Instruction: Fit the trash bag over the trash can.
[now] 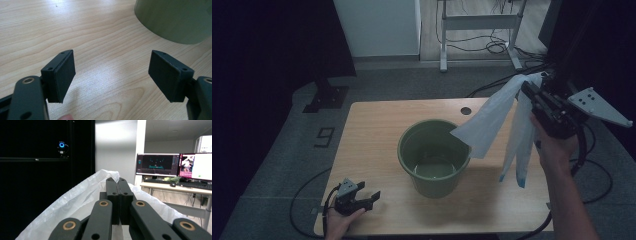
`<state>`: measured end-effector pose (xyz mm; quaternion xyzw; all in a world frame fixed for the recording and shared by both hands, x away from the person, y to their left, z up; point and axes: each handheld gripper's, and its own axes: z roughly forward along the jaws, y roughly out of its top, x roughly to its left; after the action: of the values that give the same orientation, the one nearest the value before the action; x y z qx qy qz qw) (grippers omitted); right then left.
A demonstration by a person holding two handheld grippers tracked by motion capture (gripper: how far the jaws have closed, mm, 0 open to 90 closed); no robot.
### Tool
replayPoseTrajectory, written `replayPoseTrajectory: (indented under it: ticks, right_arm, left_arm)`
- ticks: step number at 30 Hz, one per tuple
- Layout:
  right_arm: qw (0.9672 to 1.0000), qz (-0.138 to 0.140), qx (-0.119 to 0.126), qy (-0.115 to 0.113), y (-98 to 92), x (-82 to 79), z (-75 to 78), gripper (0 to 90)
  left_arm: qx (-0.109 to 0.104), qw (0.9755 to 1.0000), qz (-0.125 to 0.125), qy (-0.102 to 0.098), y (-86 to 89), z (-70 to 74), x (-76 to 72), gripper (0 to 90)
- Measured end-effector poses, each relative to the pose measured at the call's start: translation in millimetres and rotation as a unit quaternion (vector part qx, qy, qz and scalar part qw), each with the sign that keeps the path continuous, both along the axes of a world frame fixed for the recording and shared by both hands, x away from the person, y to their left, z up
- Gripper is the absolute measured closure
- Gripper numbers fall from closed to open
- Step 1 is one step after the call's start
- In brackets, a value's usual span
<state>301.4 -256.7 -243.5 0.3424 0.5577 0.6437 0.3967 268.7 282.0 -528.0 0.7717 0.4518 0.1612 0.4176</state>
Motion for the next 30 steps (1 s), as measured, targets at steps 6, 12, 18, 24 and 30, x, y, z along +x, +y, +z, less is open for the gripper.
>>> replayPoseTrajectory:
  ticks: [6,12,18,24,30]
  right_arm:
    - [0.9999,0.012,-0.007,-0.008,18.1,1.8,10.2,89.1]
    - [0.9996,0.025,-0.01,-0.013,35.3,3.3,15.8,89.1]
    - [0.999,0.038,-0.019,-0.01,50.8,3.2,10.1,89.0]
    - [0.9981,0.046,-0.04,0.009,68.1,8.4,-17.9,89.0]
    - [0.9963,0.054,-0.059,0.032,84.6,15.3,-52.0,89.0]
  left_arm:
    - [-0.006,1.0,0.0,0.0,0.7,-0.2,0.3,21.4]
    - [-0.003,1.0,-0.001,0.001,0.3,-1.0,0.7,21.4]
    - [0.0,1.0,-0.002,0.003,-0.1,-1.2,0.8,21.4]
    - [0.001,1.0,-0.002,0.003,-0.2,-1.4,0.7,21.4]
    - [0.004,1.0,-0.001,0.003,0.1,-1.5,0.5,21.4]
